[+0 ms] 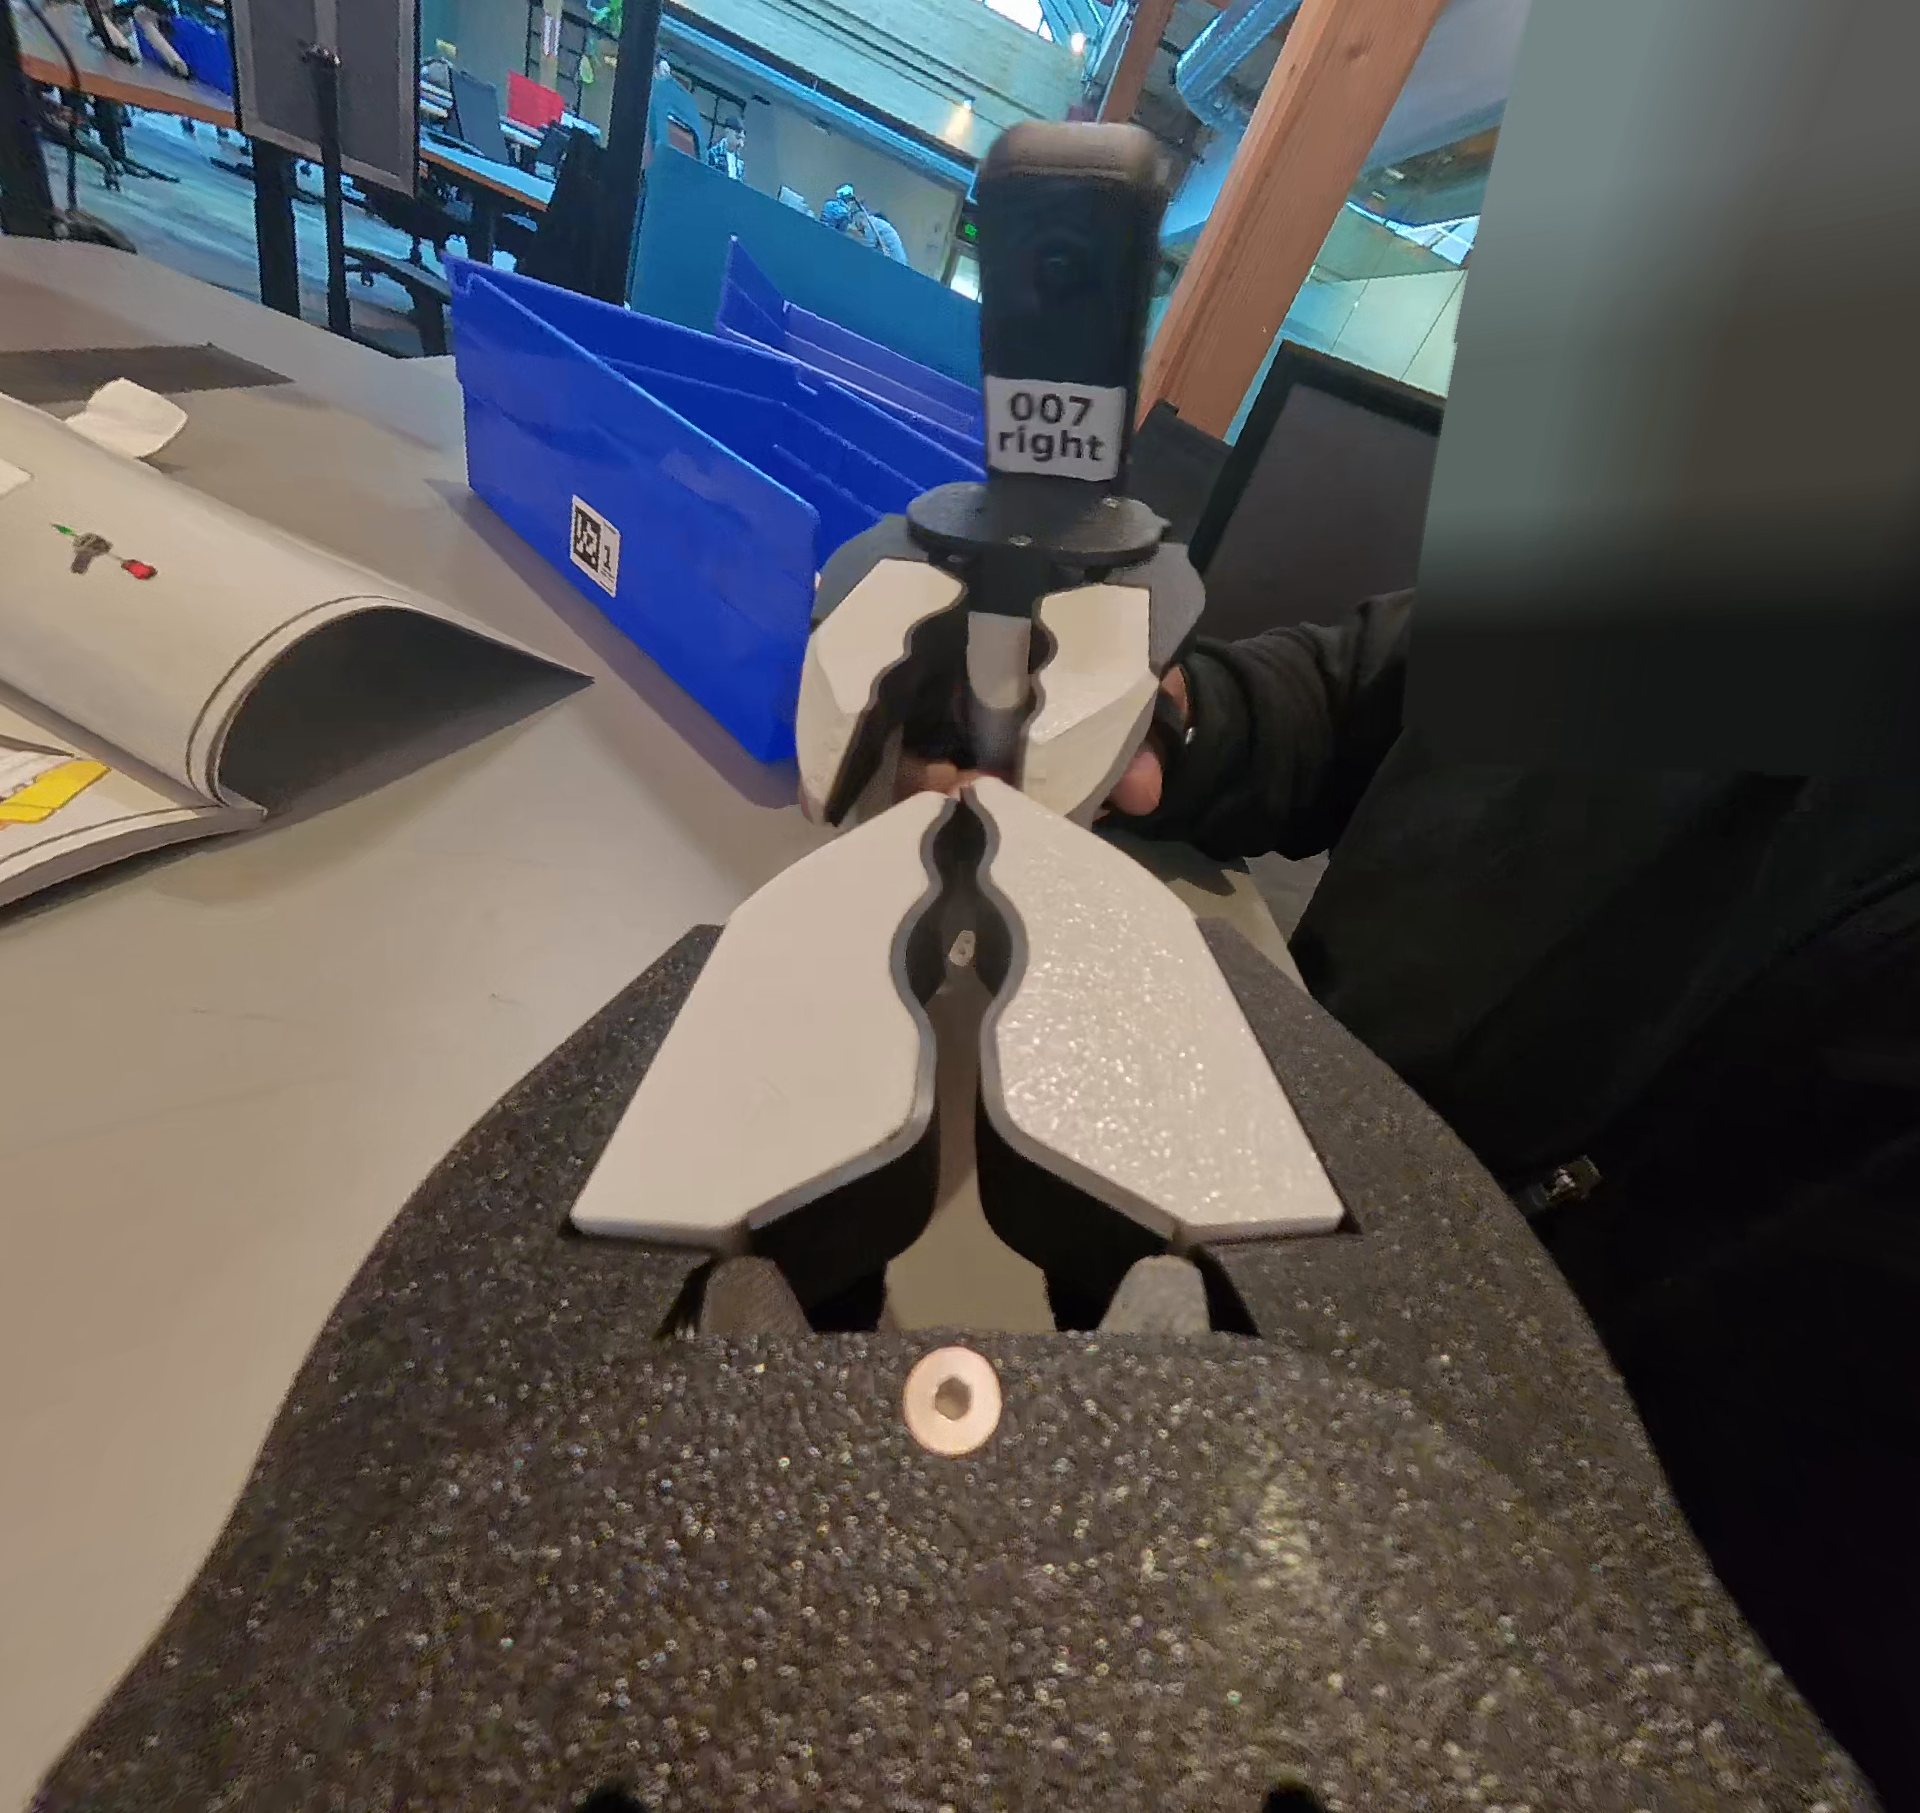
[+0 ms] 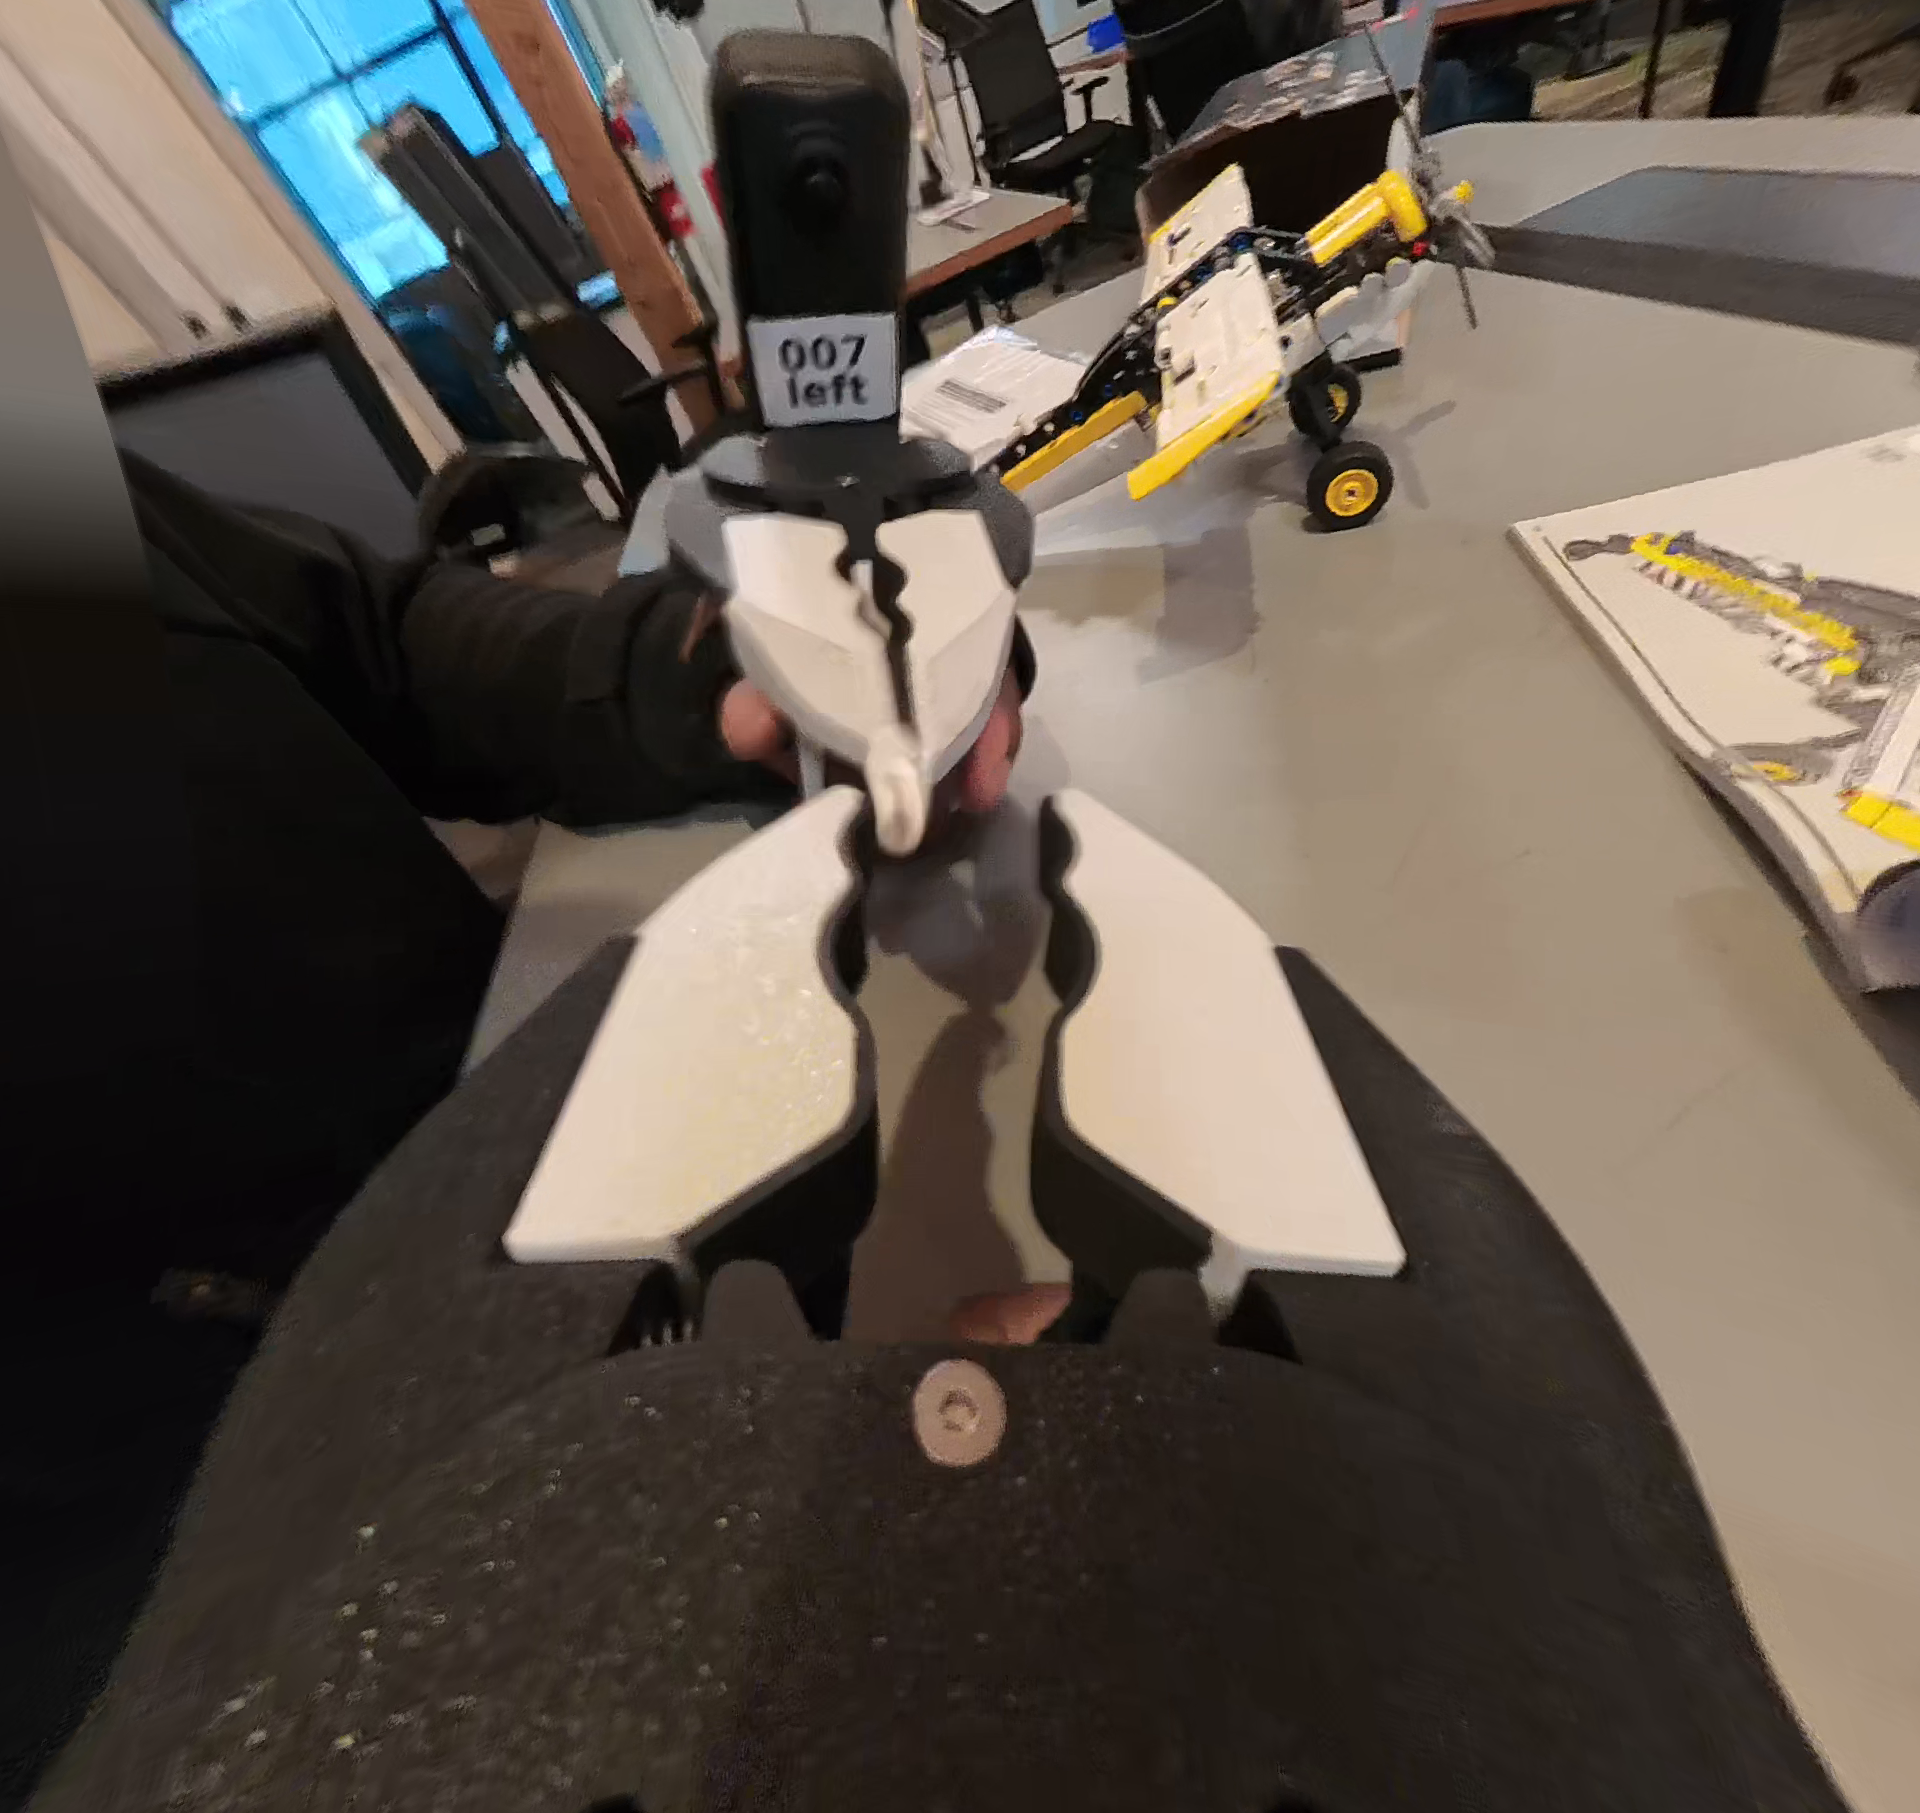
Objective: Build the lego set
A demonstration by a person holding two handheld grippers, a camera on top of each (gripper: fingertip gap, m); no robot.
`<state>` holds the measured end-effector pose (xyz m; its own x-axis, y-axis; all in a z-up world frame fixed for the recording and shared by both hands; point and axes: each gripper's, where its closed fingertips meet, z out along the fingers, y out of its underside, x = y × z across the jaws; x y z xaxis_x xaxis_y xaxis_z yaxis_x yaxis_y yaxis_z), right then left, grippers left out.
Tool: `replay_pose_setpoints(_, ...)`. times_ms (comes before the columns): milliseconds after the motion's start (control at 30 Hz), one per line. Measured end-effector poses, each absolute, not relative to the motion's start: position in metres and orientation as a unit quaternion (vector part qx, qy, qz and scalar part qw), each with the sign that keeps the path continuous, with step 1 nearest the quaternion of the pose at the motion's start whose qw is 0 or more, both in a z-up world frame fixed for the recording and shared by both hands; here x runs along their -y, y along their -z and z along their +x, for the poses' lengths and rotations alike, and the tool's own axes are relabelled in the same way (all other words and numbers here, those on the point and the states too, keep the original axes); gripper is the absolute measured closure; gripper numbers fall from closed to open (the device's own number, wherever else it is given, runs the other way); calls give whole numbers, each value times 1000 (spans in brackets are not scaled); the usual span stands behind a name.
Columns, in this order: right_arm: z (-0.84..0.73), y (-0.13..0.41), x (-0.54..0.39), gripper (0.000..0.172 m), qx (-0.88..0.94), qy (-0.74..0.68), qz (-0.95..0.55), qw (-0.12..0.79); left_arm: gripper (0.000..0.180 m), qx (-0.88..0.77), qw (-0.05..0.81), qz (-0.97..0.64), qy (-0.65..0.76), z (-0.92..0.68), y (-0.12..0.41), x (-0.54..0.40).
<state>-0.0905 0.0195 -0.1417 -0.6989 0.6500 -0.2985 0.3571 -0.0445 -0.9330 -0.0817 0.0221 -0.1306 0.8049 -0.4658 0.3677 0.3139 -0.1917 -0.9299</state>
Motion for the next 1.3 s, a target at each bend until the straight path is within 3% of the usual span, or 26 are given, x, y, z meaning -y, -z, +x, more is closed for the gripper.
replay_pose_setpoints(133,-92,143,-20,139,715,-579,-337,200,180,-27,615,-721,320,-86,136,-24)
replay_pose_setpoints(267,-100,159,-26,140,731,-537,-355,229,180,-2,612,-744,270,-97,144,-30)
replay_pose_setpoints(533,-104,124,-46,142,673,-587,-364,266,180,10,619,-743,254,-102,145,-32)
replay_pose_setpoints(667,-101,125,-52,142,684,-565,-389,247,178,-7,592,-768,247,-95,154,-34)
replay_pose_setpoints(933,-63,184,-54,133,794,-427,-399,168,174,-25,573,-784,237,-88,161,-34)
replay_pose_setpoints(1300,-40,228,-55,139,814,-319,-467,134,174,-13,542,-810,225,-84,172,-34)
